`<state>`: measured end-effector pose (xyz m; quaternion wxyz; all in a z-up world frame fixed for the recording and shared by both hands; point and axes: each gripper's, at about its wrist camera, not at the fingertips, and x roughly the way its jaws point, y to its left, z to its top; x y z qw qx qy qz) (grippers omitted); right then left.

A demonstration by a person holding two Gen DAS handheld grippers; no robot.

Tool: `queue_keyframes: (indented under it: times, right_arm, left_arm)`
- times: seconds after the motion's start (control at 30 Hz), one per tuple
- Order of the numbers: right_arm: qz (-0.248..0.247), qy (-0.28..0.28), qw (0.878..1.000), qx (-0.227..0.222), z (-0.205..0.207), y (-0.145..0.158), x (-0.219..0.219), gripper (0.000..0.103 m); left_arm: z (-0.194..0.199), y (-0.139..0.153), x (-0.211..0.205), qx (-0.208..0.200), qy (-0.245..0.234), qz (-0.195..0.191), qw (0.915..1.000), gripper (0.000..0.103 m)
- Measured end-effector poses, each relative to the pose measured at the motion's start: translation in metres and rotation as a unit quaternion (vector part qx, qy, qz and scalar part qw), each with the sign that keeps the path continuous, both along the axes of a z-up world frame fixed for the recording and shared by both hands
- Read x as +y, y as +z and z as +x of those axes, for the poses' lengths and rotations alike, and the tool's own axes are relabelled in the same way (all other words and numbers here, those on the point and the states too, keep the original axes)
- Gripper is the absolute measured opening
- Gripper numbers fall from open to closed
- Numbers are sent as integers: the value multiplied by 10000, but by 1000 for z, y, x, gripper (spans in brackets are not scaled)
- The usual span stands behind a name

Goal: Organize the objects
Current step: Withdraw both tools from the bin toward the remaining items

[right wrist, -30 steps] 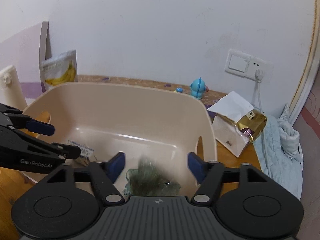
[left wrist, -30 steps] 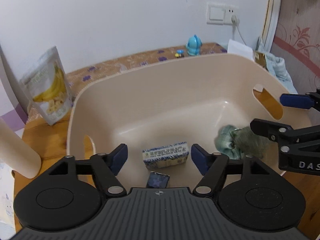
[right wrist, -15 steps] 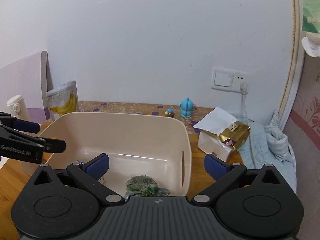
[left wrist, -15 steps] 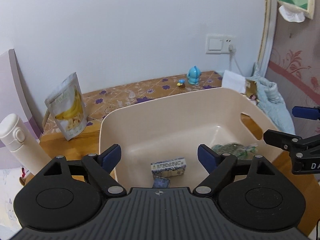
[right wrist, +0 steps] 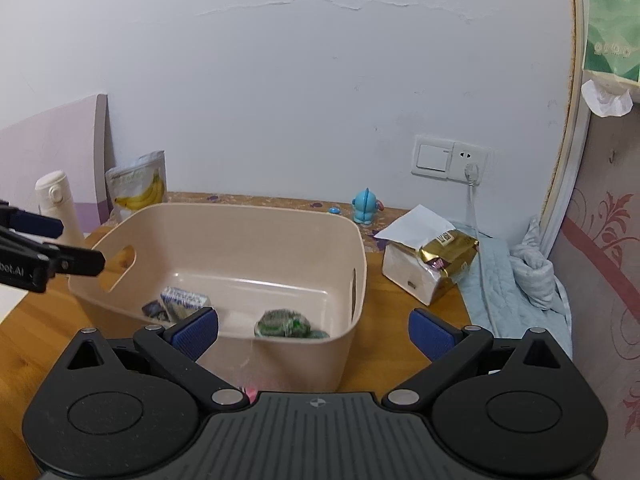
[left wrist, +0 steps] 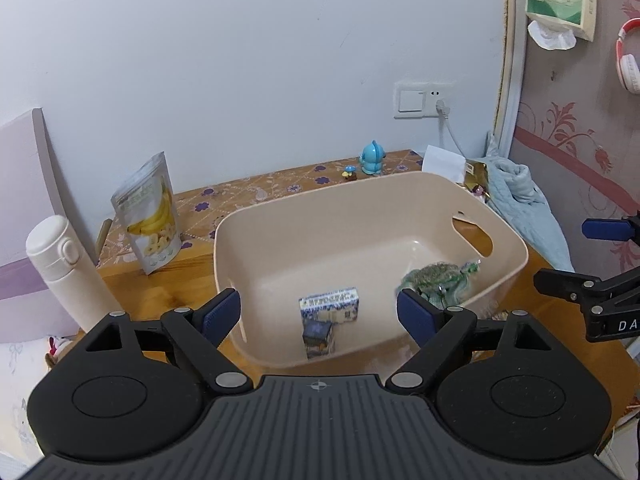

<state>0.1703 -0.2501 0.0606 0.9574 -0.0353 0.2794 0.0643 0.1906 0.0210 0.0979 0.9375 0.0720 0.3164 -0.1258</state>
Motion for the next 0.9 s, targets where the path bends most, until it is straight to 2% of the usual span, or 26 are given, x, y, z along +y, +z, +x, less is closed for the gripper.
queue_keyframes:
  times: [0.4, 0.63, 0.8, 0.9]
  right_arm:
    - [-1, -127, 9997, 230, -23, -27, -11, 103]
    - [-19, -296, 9986, 448, -28, -52, -18, 103]
    - [14, -375, 9971, 657, -31, -69, -24, 103]
    - [9, -421, 9962, 759, -32, -78, -27, 103]
  left_arm:
    - [-36, -23, 18, 69, 37, -15, 10000, 88]
    - [-43, -51, 26, 284, 4, 13, 9996, 88]
    - [-47, -72, 24, 383, -17, 226, 9990, 89]
    - [-48, -84, 25, 497, -38, 212, 9985, 89]
